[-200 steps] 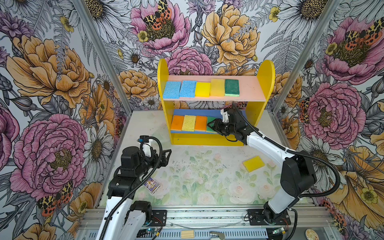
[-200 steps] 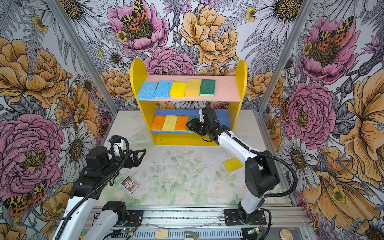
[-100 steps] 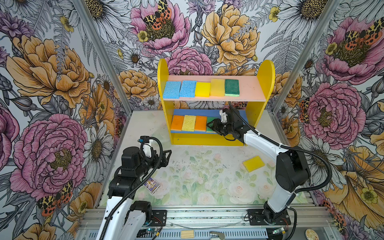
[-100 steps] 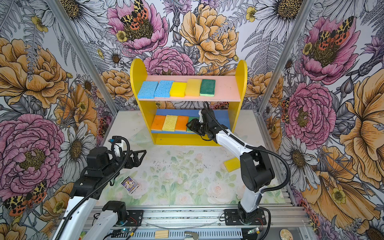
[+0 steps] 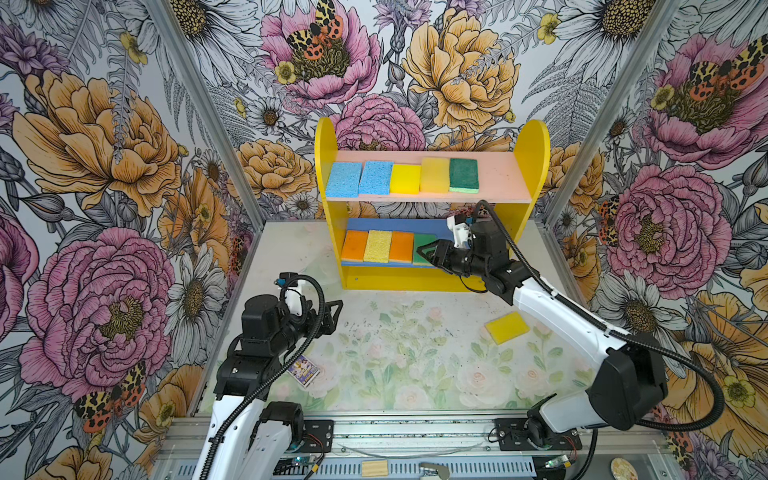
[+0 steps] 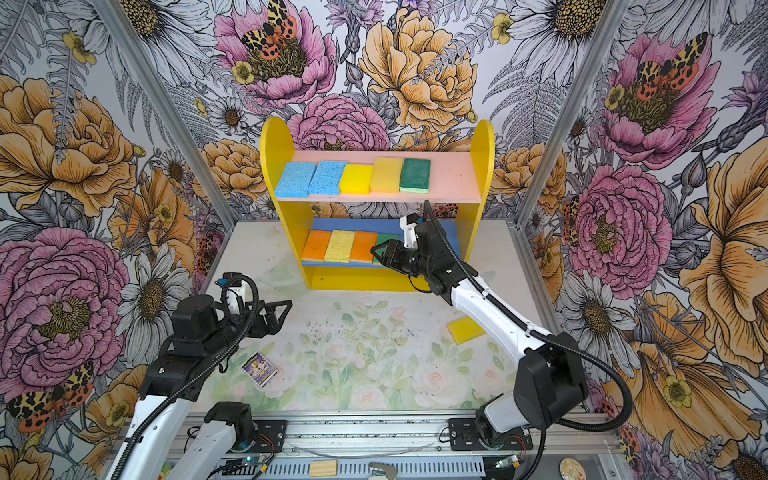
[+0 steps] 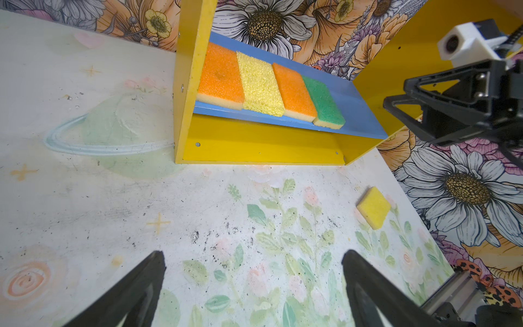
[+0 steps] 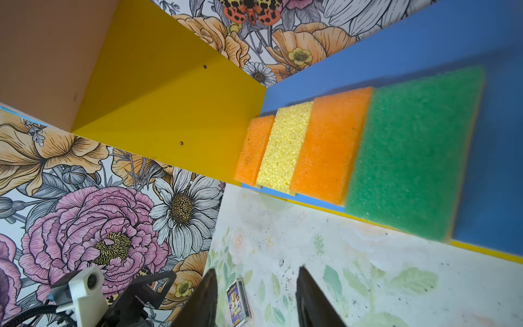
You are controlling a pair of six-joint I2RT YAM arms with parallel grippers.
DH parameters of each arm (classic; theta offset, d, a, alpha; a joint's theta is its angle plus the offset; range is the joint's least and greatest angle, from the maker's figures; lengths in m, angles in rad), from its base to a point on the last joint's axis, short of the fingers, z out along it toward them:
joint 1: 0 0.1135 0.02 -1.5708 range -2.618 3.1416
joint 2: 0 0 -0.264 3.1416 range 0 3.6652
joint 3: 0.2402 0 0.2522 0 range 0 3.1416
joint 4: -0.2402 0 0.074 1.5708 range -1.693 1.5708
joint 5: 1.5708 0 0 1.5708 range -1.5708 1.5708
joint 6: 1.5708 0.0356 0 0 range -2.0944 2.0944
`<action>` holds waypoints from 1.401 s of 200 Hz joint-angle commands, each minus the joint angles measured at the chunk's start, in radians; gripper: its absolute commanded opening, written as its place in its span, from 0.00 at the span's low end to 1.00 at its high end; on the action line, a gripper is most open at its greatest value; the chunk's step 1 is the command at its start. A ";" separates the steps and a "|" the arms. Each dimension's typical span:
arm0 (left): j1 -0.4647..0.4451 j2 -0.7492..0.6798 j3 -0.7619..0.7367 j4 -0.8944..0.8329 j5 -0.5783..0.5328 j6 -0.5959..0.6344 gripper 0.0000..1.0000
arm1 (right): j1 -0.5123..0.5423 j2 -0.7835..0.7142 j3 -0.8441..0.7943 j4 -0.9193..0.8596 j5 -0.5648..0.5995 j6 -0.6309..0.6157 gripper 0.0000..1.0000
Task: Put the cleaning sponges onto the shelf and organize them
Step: 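Open the right gripper and withdraw it from the shelf, then move the right gripper down over the bright yellow sponge on the table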
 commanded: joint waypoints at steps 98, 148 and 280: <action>-0.050 0.025 -0.020 0.052 0.107 -0.008 0.99 | -0.076 -0.171 -0.185 -0.817 0.599 -0.097 0.71; -0.245 0.201 0.015 0.063 0.184 -0.085 0.99 | -0.089 0.033 -0.179 -0.806 0.640 -0.127 0.73; -0.459 0.179 -0.019 0.121 -0.006 -0.203 0.99 | -0.164 0.241 -0.199 -0.597 0.610 -0.192 0.61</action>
